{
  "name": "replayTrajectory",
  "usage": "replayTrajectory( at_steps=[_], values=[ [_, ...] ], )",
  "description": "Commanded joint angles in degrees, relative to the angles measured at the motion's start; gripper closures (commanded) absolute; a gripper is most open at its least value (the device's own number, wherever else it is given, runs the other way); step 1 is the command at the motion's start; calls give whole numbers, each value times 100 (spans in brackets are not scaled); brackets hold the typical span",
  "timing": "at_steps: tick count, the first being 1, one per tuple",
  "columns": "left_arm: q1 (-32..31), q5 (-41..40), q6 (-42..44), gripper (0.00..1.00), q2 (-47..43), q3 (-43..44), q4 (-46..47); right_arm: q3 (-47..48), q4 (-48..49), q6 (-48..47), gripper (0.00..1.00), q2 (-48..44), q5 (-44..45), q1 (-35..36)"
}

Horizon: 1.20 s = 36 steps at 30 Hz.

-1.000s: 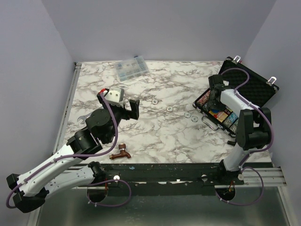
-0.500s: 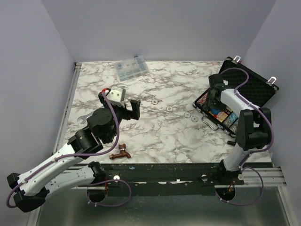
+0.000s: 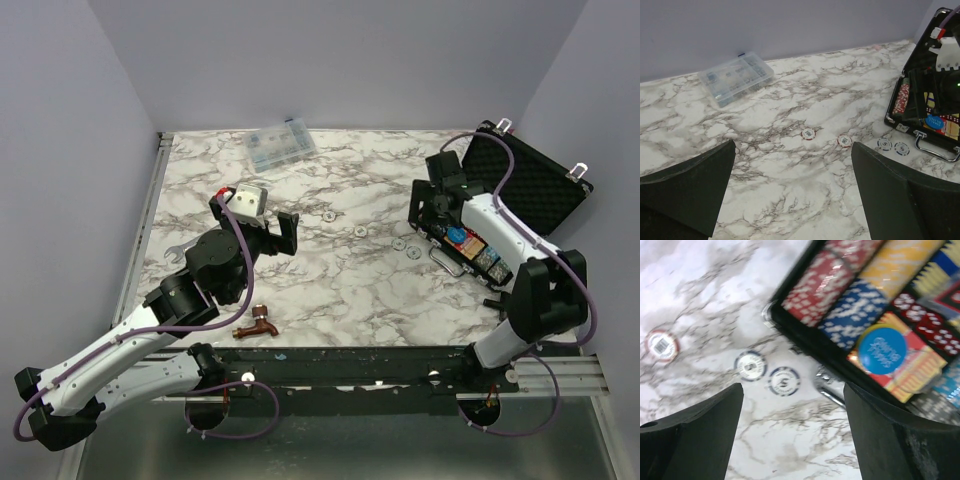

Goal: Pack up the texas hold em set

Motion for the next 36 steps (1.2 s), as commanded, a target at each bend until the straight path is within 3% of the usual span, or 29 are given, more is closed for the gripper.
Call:
replayTrajectory(
  at_steps=[1, 10, 18, 30, 36],
  values=[
    [16, 128, -73, 1, 11, 218, -83, 150, -331, -101, 15, 382, -472, 576],
    [17, 55, -32, 1, -41, 126, 24, -193, -150, 24, 15, 713, -895, 738],
    [16, 46, -22, 1, -130, 151, 14, -131, -122, -79, 19, 1336, -558, 728],
    [14, 61, -22, 1, -134, 154, 6, -137, -127, -179, 21, 1429, -439, 410],
    [16, 128, -48, 1, -84, 186, -28, -230, 73, -227, 23, 1556, -870, 296]
  ],
)
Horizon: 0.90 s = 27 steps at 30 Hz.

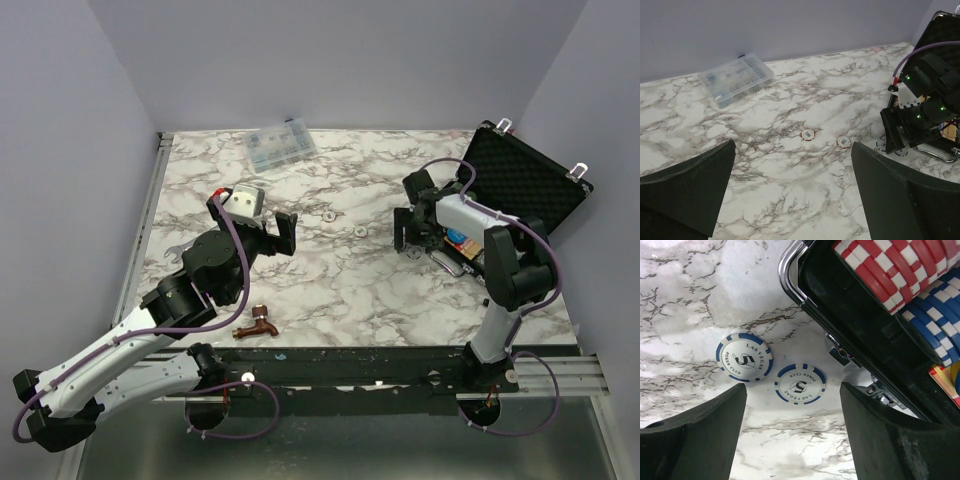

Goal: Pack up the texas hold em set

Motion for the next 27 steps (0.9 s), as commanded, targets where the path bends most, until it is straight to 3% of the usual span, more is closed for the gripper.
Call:
replayTrajectory(
  at_steps=[1, 13, 27],
  values=[
    [12, 121, -33, 1, 10, 201, -24, -67, 91, -126, 24, 197, -174, -79],
    [16, 105, -30, 1, 118, 196, -11, -163, -3, -247, 47, 231, -210, -81],
    [21, 84, -33, 1, 131, 159, 19, -41, 42, -164, 65, -146, -301, -80]
  ],
)
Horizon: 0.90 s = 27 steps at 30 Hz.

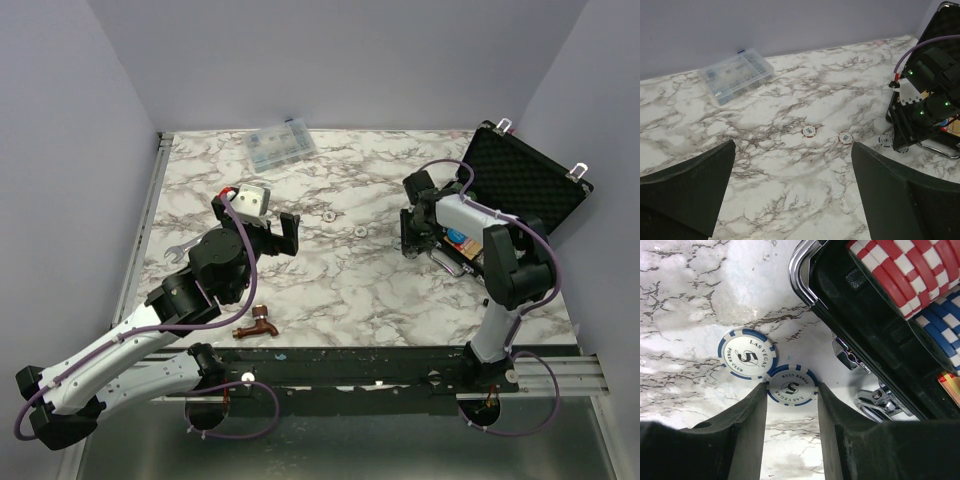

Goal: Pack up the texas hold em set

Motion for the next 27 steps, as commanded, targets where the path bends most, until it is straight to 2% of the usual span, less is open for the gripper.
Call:
replayTrajectory(
  at_steps=[1, 11, 27],
  values=[
    [16, 79, -24, 1, 1, 161, 38, -27, -30, 15, 65, -278, -109, -43],
    [21, 178, -85, 1, -6, 222, -34, 203, -236, -12, 66, -511, -93, -43],
    [16, 121, -59, 1, 36, 196, -9, 808, -192, -105, 59, 312, -415, 44]
  ],
)
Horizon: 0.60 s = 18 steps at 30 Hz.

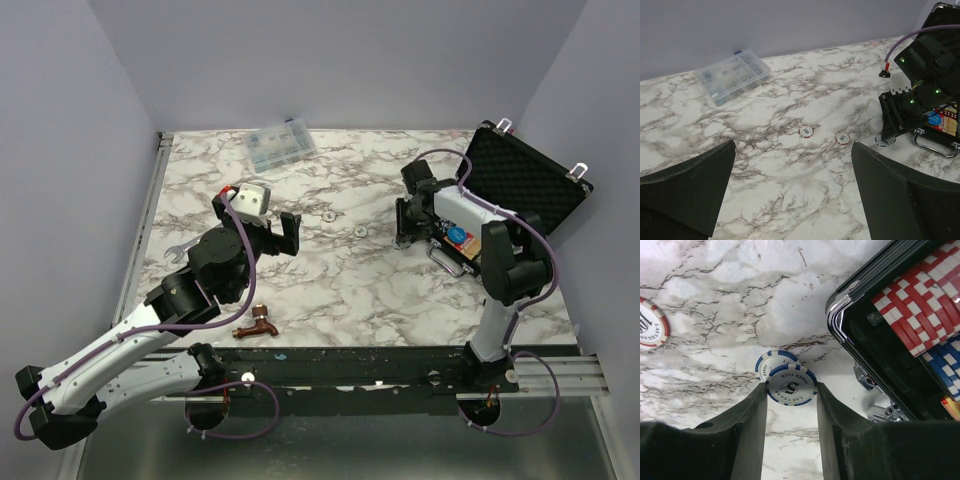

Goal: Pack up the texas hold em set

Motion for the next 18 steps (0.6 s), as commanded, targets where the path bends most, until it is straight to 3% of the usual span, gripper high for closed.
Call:
replayTrajectory(
  at_steps=[1, 18],
  values=[
    [16, 52, -35, 1, 24, 135, 18, 211, -108, -89, 59, 178, -102, 51],
    [16, 43, -26, 1, 59, 139, 15, 311, -100, -99, 54, 382, -135, 155]
  ],
)
